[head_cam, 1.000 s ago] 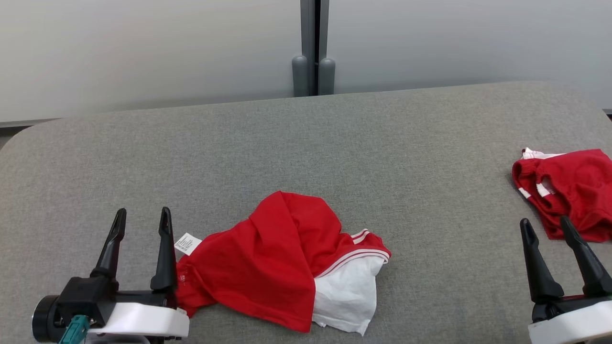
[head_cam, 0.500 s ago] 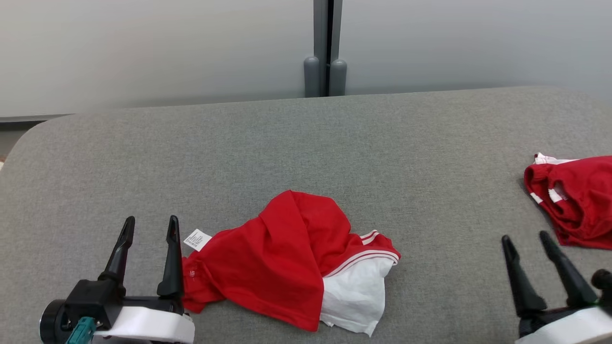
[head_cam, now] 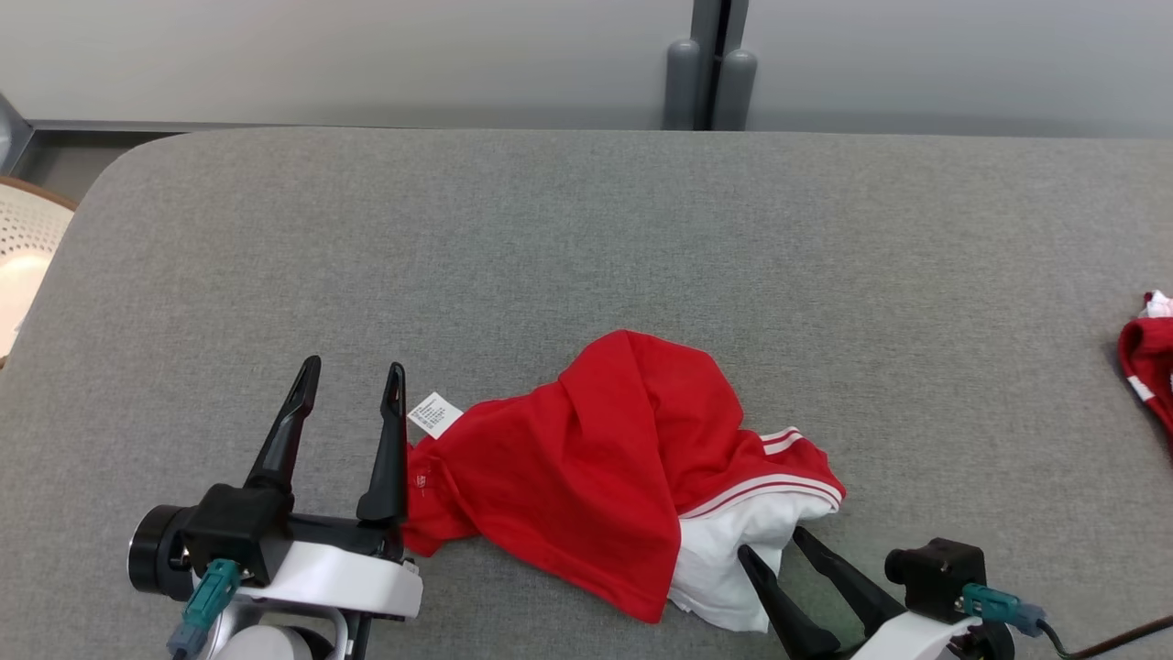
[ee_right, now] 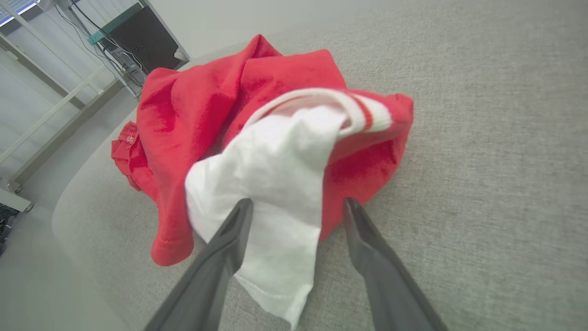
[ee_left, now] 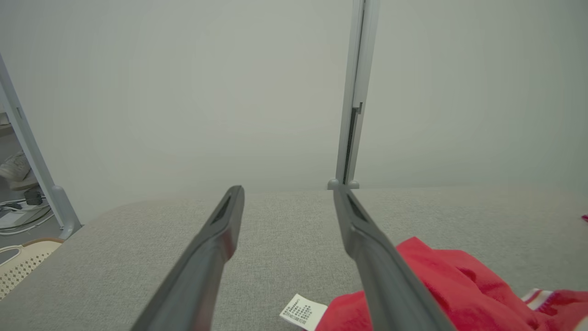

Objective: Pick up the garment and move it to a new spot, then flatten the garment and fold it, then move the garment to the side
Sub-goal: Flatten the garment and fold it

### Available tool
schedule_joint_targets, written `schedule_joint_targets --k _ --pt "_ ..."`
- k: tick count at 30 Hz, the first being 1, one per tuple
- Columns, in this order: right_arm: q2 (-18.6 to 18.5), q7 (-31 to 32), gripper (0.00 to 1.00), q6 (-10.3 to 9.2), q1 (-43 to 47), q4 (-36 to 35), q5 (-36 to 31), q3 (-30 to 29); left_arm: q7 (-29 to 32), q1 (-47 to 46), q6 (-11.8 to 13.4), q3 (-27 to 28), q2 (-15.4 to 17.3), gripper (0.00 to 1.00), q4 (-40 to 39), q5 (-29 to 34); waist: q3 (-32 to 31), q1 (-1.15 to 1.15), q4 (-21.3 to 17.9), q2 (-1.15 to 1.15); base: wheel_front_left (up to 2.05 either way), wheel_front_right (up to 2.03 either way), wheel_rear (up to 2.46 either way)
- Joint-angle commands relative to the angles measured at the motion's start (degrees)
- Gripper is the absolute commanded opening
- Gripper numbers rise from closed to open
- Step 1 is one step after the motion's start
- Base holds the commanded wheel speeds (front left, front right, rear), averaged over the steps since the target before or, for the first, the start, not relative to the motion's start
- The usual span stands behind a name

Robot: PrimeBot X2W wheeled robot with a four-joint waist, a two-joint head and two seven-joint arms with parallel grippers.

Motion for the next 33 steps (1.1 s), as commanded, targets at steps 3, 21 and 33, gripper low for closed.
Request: schedule_joint_targets --k 3,21,33 --pt "-1.63 -1.18 0.0 -0.02 -1.98 0.62 2.18 1.69 -0.48 -1.23 -0.34 -0.22 -0.08 1.0 0.75 0.12 0.73 0.0 0.84 0.0 0.0 0.0 0.0" --pt "-9.14 -4.09 0.0 -0.02 -9.47 -20.19 -1.93 -10.37 -1.97 -0.7 -0.49 1.07 -0.21 1.0 2.53 -0.54 -1.09 0.0 -2.93 0.0 0.0 0.0 0.0" --pt "-6.19 -1.3 0.0 -0.01 -0.39 -10.36 -0.19 -27.88 -2.38 -2.08 -0.99 1.15 -0.89 1.0 2.89 0.15 0.93 0.0 -3.95 0.0 0.0 0.0 0.0"
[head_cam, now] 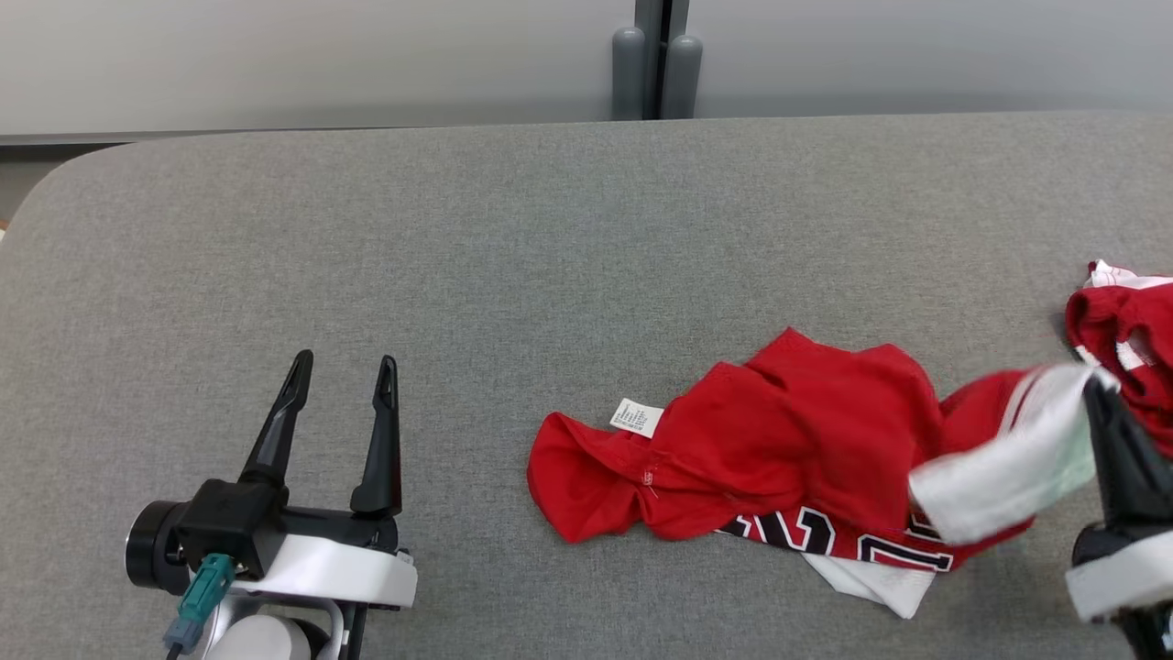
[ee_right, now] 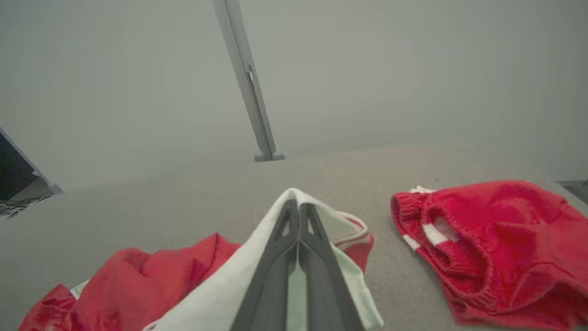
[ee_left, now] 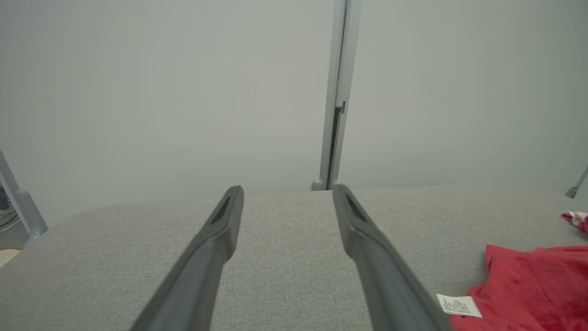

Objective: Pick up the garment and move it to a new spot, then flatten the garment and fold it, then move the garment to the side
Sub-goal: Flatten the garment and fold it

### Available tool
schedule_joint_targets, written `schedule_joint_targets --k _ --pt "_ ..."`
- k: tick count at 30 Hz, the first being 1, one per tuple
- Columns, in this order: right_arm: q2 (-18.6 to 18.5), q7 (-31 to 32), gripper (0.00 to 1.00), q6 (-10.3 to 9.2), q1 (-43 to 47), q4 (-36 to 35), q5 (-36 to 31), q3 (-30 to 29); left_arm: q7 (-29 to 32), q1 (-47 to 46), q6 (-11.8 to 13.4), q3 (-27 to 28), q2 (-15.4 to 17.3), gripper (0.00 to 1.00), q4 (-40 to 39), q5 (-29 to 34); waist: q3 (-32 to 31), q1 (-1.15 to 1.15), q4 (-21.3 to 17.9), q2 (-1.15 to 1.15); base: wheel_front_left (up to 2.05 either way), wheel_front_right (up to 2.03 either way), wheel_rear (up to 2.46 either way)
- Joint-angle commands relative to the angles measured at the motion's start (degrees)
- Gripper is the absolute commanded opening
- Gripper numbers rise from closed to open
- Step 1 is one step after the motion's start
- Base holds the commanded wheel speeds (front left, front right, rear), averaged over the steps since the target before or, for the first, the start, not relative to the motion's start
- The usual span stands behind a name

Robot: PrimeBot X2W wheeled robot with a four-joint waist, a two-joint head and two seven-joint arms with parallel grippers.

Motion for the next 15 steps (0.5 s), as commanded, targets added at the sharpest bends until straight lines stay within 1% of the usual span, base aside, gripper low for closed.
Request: schedule_joint_targets --k 1,4,8,9,10,11,15 --pt "0.88 -0.41 0.0 0.0 2.06 3.36 1.07 -0.04 -0.28 -1.2 -0.17 0.12 -0.06 1.0 0.26 0.37 0.41 0.0 0.15 0.0 0.0 0.0 0.0" --pt "2.58 -1.81 0.0 0.0 4.39 9.43 2.24 0.78 -0.3 -1.29 -0.29 0.17 -0.21 1.0 0.52 0.49 0.93 0.0 0.07 0.0 0.0 0.0 0.0" --pt "3.73 -4.49 0.0 0.0 4.02 14.81 3.18 3.16 -0.34 -1.29 -0.34 0.34 -0.17 1.0 0.87 0.49 1.33 0.0 -0.47 0.0 0.0 0.0 0.0" --pt "3.69 -5.41 0.36 0.0 3.54 15.39 3.11 3.68 -0.35 -1.18 -0.34 0.37 -0.15 1.0 0.93 0.5 1.33 0.0 -0.63 0.0 0.0 0.0 0.0" --pt "3.49 -6.69 0.9 0.0 3.19 15.45 2.73 4.02 -0.37 -1.0 -0.35 0.38 -0.07 1.0 1.05 0.56 1.21 0.0 -0.78 0.0 0.0 0.0 0.0" --pt "3.19 -8.15 1.0 0.0 3.06 14.94 2.14 4.28 -0.38 -0.75 -0.28 0.39 -0.02 1.0 1.11 0.63 1.05 0.0 -0.92 0.0 0.0 0.0 0.0" --pt "2.71 -12.81 1.0 -0.01 3.02 9.7 -1.45 4.39 -0.4 0.68 0.55 0.62 0.19 1.0 0.89 0.9 0.08 0.0 -1.65 0.0 0.0 0.0 0.0"
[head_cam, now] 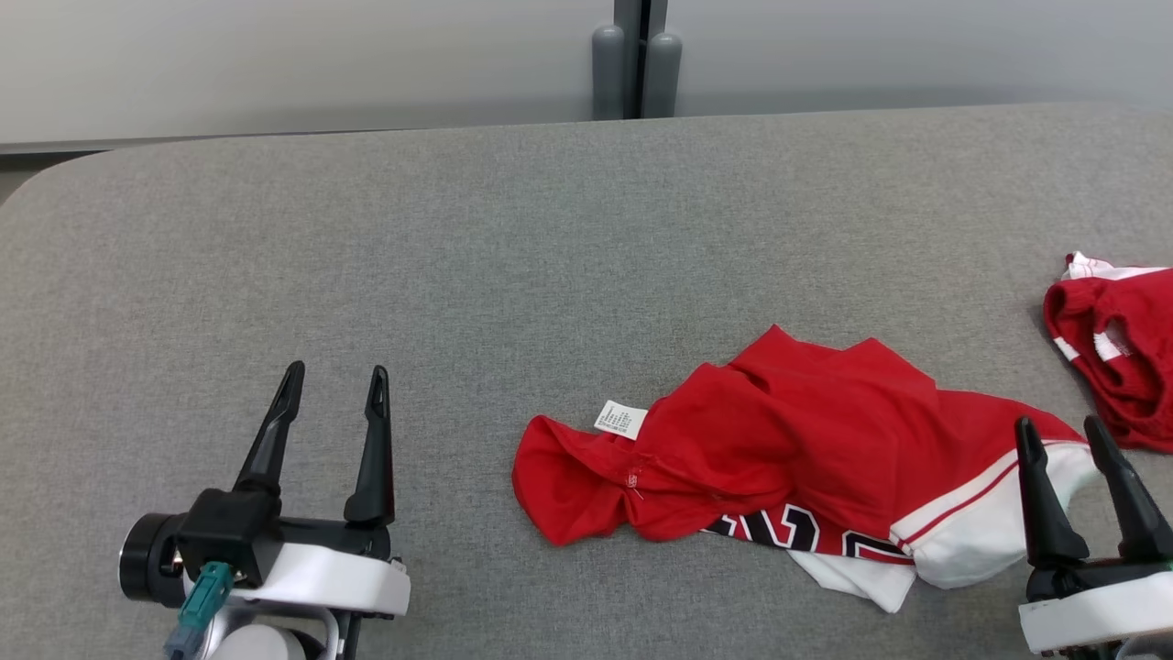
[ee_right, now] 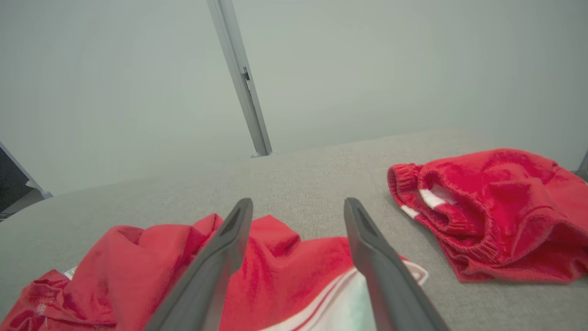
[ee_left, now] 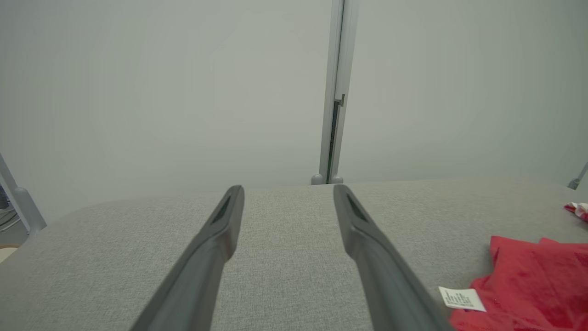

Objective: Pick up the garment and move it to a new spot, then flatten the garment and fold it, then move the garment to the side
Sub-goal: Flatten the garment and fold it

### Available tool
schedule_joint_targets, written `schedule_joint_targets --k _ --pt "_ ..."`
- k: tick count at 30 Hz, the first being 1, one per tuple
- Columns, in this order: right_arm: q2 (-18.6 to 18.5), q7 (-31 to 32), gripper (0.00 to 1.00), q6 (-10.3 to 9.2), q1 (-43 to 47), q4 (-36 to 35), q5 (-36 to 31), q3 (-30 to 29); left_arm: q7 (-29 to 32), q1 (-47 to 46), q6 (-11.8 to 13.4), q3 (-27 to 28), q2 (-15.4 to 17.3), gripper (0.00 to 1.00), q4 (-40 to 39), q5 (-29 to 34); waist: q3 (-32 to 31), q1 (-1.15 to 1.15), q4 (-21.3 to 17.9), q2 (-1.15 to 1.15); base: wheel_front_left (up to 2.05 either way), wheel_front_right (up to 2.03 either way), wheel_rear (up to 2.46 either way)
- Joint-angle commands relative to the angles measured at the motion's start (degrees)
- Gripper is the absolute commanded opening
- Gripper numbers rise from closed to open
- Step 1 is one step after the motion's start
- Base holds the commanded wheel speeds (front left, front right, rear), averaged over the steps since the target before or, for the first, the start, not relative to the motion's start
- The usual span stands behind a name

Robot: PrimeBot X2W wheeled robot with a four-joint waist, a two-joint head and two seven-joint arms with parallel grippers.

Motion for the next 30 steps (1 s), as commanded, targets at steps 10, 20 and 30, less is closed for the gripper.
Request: schedule_joint_targets --k 10,20,30 --pt "1.08 1.06 1.0 -0.01 3.32 -12.82 -7.38 -0.9 0.54 5.46 2.33 0.31 1.26 1.0 -1.28 0.47 -3.9 0.0 -1.39 0.0 0.0 0.0 0.0" --pt "2.76 3.98 1.0 -0.01 5.39 -16.1 -8.28 -2.55 1.65 7.34 3.18 -0.3 1.53 1.0 -2.73 0.01 -4.46 0.0 -1.1 0.0 0.0 0.0 0.0" --pt "3.12 4.58 1.0 -0.01 5.08 -16.49 -7.96 -2.98 2.91 5.2 2.48 -2.67 1.26 1.0 -3.76 1.27 -3.94 0.0 -1.21 0.0 0.0 0.0 0.0"
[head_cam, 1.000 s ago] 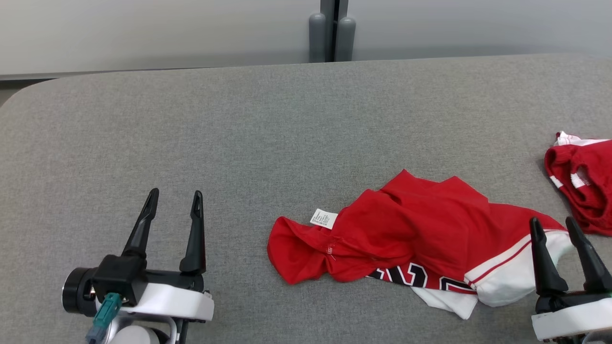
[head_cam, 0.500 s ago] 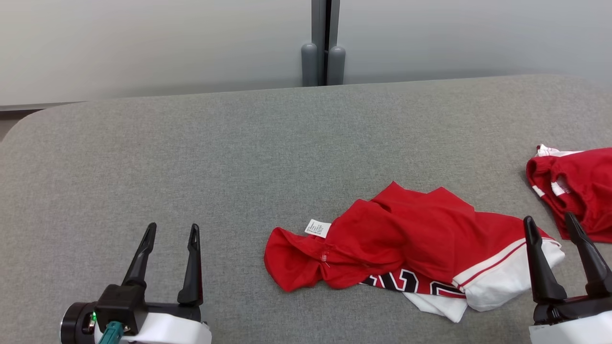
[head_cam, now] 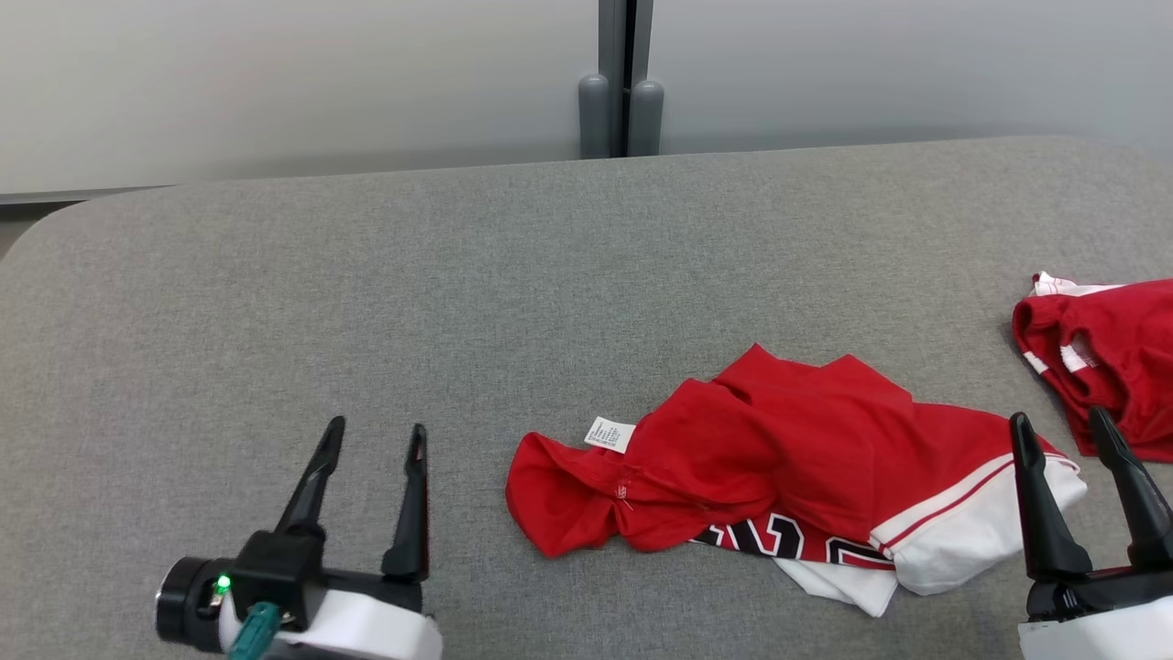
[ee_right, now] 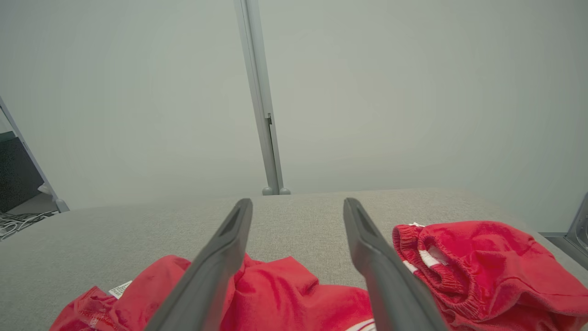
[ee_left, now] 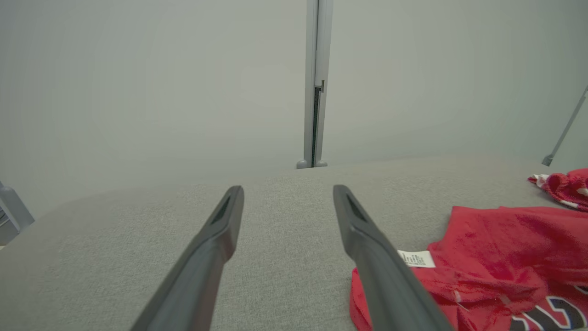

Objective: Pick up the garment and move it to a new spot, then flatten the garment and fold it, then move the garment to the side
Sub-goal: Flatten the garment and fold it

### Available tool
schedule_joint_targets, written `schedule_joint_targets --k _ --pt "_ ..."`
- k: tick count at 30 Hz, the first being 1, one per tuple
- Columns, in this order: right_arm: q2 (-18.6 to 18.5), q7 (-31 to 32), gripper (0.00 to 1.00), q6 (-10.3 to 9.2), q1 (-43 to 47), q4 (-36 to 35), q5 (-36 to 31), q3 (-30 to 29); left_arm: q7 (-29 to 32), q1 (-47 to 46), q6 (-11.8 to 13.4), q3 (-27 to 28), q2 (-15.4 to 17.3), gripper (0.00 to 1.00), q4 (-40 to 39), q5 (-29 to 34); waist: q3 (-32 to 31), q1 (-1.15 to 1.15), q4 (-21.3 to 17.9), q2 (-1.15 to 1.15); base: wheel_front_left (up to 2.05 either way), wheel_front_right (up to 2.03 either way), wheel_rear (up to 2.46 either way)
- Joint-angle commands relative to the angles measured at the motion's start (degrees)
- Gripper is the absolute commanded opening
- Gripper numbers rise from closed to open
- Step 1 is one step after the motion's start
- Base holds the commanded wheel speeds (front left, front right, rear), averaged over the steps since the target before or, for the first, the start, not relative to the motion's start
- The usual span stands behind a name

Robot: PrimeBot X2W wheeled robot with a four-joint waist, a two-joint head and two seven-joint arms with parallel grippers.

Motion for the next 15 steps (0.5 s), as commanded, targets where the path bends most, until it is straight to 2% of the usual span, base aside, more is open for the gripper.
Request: schedule_joint_targets --k 1,5,9,11,15 --pt "0.04 0.12 1.0 -0.02 -0.2 -0.05 0.16 -0.13 0.57 -1.71 -0.67 -0.94 0.01 1.0 -0.37 0.73 0.23 0.0 -0.01 0.0 0.0 0.0 0.0" --pt "-0.19 -0.08 1.0 -0.02 -0.7 0.25 0.57 -0.23 3.88 -6.23 -4.37 -6.97 -1.93 1.0 -0.59 2.48 1.39 0.0 -0.1 0.0 0.0 0.0 0.0" --pt "-0.33 -0.27 1.0 -0.01 -1.76 0.44 1.1 0.41 8.35 -12.13 -10.14 -14.44 -5.11 1.0 2.69 3.36 2.96 0.0 -1.26 0.0 0.0 0.0 0.0" --pt "-0.3 -0.61 1.0 -0.02 -2.69 0.65 1.44 1.03 11.36 -15.36 -13.48 -18.52 -7.25 1.0 7.64 3.44 4.18 0.0 -2.73 0.0 0.0 0.0 0.0" --pt "0.04 -1.03 1.0 -0.01 -3.51 1.04 1.69 1.28 15.68 -18.63 -15.72 -21.01 -8.21 1.0 15.03 3.7 5.62 0.0 -4.63 0.0 0.0 0.0 0.0"
